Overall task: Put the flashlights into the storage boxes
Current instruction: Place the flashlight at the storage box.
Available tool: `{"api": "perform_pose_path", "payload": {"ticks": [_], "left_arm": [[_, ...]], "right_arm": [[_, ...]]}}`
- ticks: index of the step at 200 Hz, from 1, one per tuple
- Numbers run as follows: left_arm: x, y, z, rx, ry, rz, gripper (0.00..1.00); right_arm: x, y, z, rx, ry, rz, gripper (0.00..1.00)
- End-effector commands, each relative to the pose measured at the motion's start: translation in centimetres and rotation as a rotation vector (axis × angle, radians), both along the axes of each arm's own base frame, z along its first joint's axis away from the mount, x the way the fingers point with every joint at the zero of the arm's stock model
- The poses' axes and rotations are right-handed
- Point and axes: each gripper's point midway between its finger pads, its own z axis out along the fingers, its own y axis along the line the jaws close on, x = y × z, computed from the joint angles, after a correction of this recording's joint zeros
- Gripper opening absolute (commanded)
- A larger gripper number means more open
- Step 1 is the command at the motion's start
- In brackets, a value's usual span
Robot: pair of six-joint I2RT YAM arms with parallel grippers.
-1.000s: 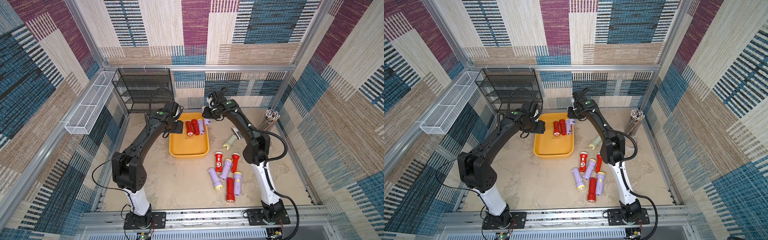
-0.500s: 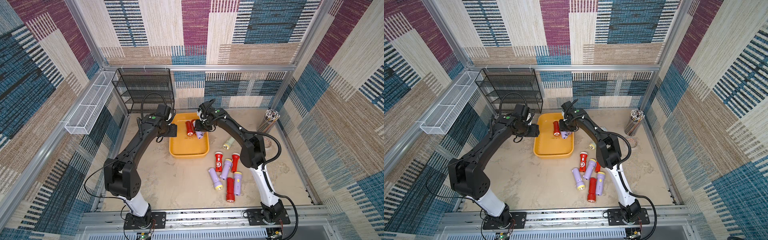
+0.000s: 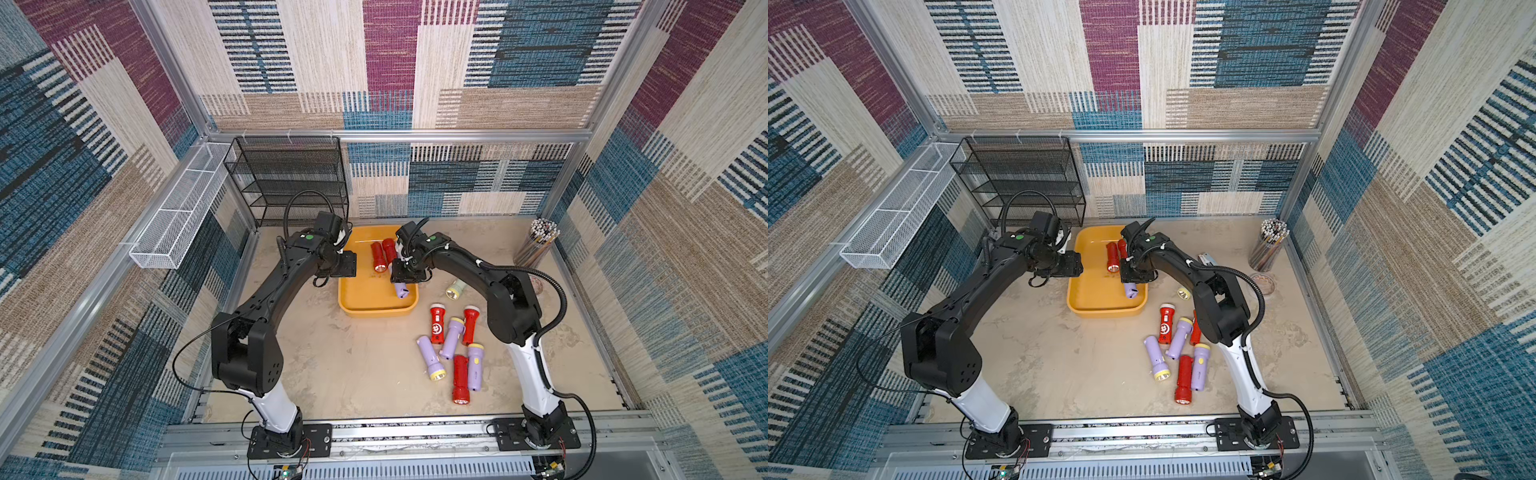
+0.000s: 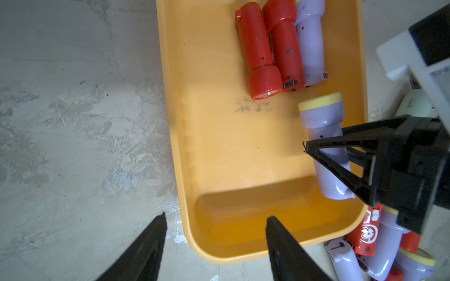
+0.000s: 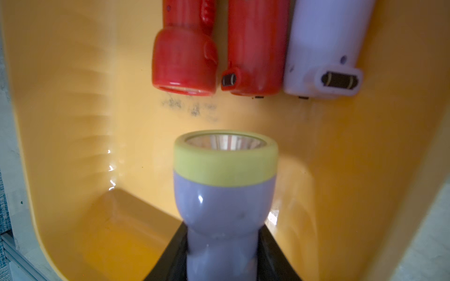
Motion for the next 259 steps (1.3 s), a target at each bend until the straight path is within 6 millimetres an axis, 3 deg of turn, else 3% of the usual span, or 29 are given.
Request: {"api": "perform_pose_path", "payload": {"ticks": [1, 68, 136, 176, 215, 259], "left_arm": [[0.3, -0.2, 0.1, -0.023, -0.005, 0.017, 0.68], [-0.1, 0.5, -1.3, 0.012, 0.029, 0.034, 0.68], [-0.6, 1.1, -1.9, 0.040, 0.047, 0.053, 0.68], [-0.8, 1.5, -2.5, 0.064, 0.065, 0.061, 0.67], [-1.2, 1.6, -3.7, 0.069, 0.100, 0.064, 0.67], [-1.9, 1.6, -5.3, 0.069, 0.149, 0.076, 0.65]], "right_arm": [[0.8, 0.3, 0.2, 0.015, -0.034, -0.019, 0.38], [0.7, -1.1, -2.3, -0.080, -0.012, -0.028, 0.40], [0.7, -2.0, -2.5, -0.135, -0.022, -0.023, 0.51], [1.1, -1.7, -0.6, -0.126, -0.047, -0.007, 0.57], [2.0, -1.2, 3.8, -0.091, -0.124, 0.004, 0.63], [2.7, -1.1, 7.3, -0.081, -0.191, 0.018, 0.67]]}}
